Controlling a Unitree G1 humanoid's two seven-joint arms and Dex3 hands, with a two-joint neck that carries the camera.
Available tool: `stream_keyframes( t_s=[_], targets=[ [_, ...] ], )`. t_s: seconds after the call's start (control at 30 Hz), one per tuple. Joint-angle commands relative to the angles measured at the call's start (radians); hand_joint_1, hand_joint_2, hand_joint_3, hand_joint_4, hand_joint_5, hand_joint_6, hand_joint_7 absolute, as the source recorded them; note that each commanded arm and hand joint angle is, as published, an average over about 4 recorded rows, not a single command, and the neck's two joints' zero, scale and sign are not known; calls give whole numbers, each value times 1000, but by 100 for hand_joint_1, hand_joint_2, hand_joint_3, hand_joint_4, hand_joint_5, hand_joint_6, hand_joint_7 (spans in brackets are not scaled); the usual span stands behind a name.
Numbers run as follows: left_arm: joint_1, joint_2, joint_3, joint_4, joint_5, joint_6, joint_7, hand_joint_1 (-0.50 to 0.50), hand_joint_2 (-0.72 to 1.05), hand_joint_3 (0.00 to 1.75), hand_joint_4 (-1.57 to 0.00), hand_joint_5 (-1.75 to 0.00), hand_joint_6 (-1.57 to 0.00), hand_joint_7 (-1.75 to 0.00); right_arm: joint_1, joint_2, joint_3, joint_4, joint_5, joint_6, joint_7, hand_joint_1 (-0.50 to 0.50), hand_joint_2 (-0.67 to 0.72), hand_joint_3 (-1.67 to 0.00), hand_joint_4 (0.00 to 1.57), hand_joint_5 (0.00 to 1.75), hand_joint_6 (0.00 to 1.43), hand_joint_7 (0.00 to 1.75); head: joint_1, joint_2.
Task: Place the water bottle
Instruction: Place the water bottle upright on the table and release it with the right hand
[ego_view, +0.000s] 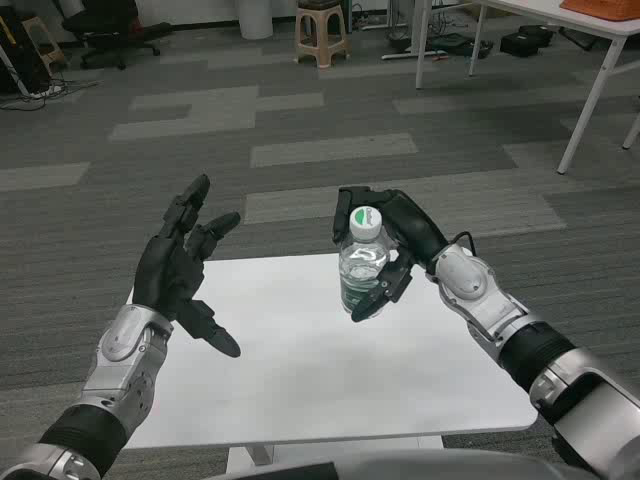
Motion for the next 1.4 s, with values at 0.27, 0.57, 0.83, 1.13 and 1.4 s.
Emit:
stream_keyframes(
  t_s=[0.27,0.57,0.83,1.13,1.4],
  targets=[
    [6,0,4,2,-11,-4,1,-50,-46,9,0,-82,0,-14,-26,4,-31,-15,17,-18,-10,42,3,-40,137,165,123,168,-2,-11],
    [1,0,5,4,-12,-4,2,-50,-46,9,0,-82,0,-14,-31,6,-35,-1,17,-19,-10,42,4,-40,137,165,123,168,-2,-14],
    [-7,0,5,10,-19,-4,1,-50,-46,9,0,-82,0,-14,-33,12,-76,58,17,-26,-10,42,8,-40,140,165,126,168,0,-11],
    [-18,0,4,24,-26,-4,1,-50,-46,9,0,-82,0,-14,-33,18,-97,109,15,-38,-19,42,9,-40,140,165,128,168,1,-12],
    [-19,1,5,26,-28,-4,1,-50,-46,9,0,-82,0,-14,-33,19,-116,127,15,-41,-19,42,4,-32,140,165,128,168,7,-13]
  ],
)
